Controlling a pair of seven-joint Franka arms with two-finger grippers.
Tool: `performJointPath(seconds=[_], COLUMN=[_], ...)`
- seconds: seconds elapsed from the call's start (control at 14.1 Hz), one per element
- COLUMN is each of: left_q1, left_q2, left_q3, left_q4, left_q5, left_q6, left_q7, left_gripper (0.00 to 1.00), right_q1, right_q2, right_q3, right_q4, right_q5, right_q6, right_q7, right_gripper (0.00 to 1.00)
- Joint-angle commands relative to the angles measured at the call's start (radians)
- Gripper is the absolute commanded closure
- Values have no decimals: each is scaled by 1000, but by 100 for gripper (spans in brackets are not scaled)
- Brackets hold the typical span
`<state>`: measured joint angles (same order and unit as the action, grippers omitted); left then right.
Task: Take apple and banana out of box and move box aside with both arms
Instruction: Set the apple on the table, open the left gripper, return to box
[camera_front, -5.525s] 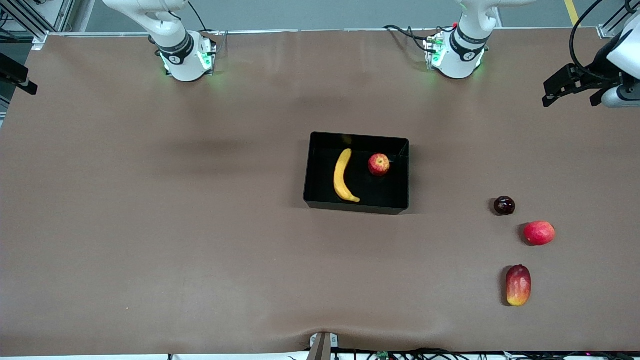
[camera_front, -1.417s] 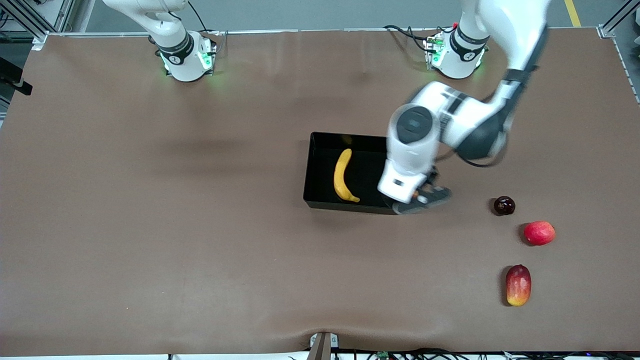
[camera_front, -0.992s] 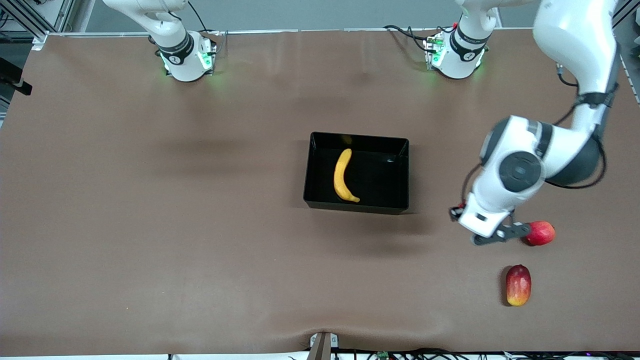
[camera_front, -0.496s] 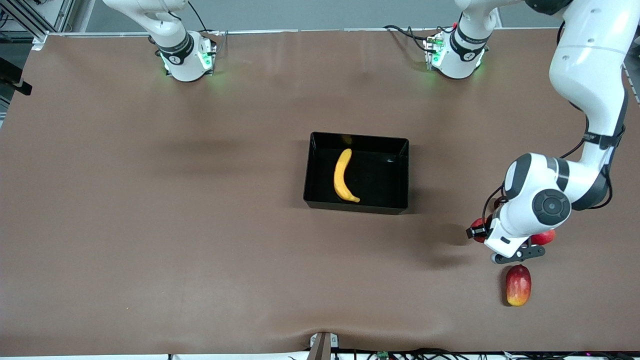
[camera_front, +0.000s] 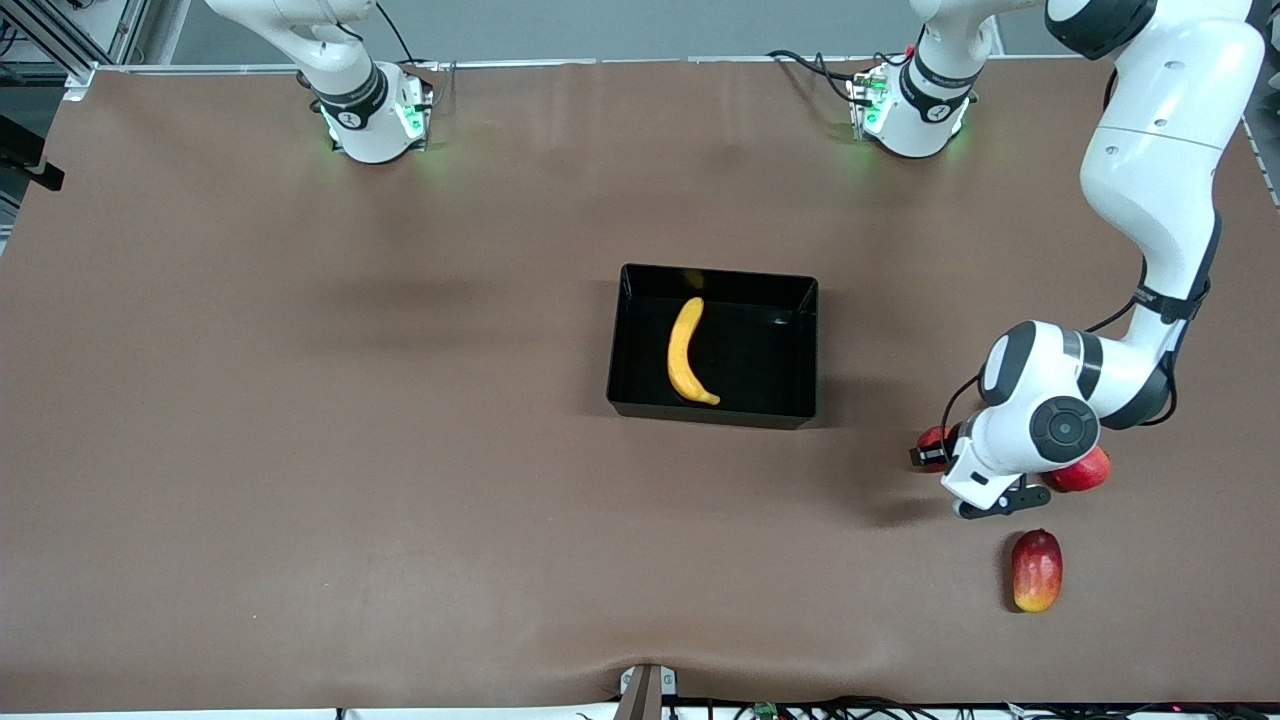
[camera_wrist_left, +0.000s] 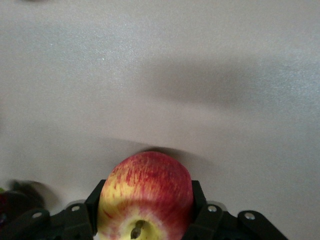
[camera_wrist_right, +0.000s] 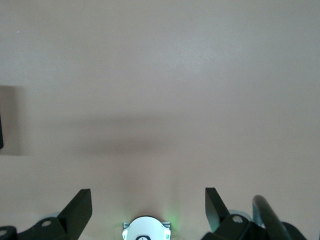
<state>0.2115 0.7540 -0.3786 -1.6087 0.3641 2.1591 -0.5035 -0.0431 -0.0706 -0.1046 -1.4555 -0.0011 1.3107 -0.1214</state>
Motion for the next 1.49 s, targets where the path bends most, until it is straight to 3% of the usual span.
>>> performJointPath(seconds=[0.0,0.07,0.5,0.78,1.13,1.42], left_q1=[-1,-1,-6,-29,-245,-404], left_q2=[1,-7,-154,-166,-137,-56], left_q3=[-8,-11,-80,-209,-220,-209], left_q4=[-11,-8,3,4,30,43], left_q5=[-10,-10,4,6,-1,6], left_q6=[5,2,-88,-128,-111,13], left_q7=[-12,-10,-3,-19,-173,-357], left_gripper=[7,0,0,0,0,0], right_q1=[-23,-23,-23,-23,-24,-24], right_q2=[6,6,6,6,8,8], right_q3=[13,13,13,13,13,13], right_q4=[17,17,15,15,17,17], right_q5=[15,15,15,15,15,15], right_q6=[-7,-7,-7,-7,-5,-5], right_q7=[13,13,13,13,13,13], right_gripper=[0,0,0,0,0,0])
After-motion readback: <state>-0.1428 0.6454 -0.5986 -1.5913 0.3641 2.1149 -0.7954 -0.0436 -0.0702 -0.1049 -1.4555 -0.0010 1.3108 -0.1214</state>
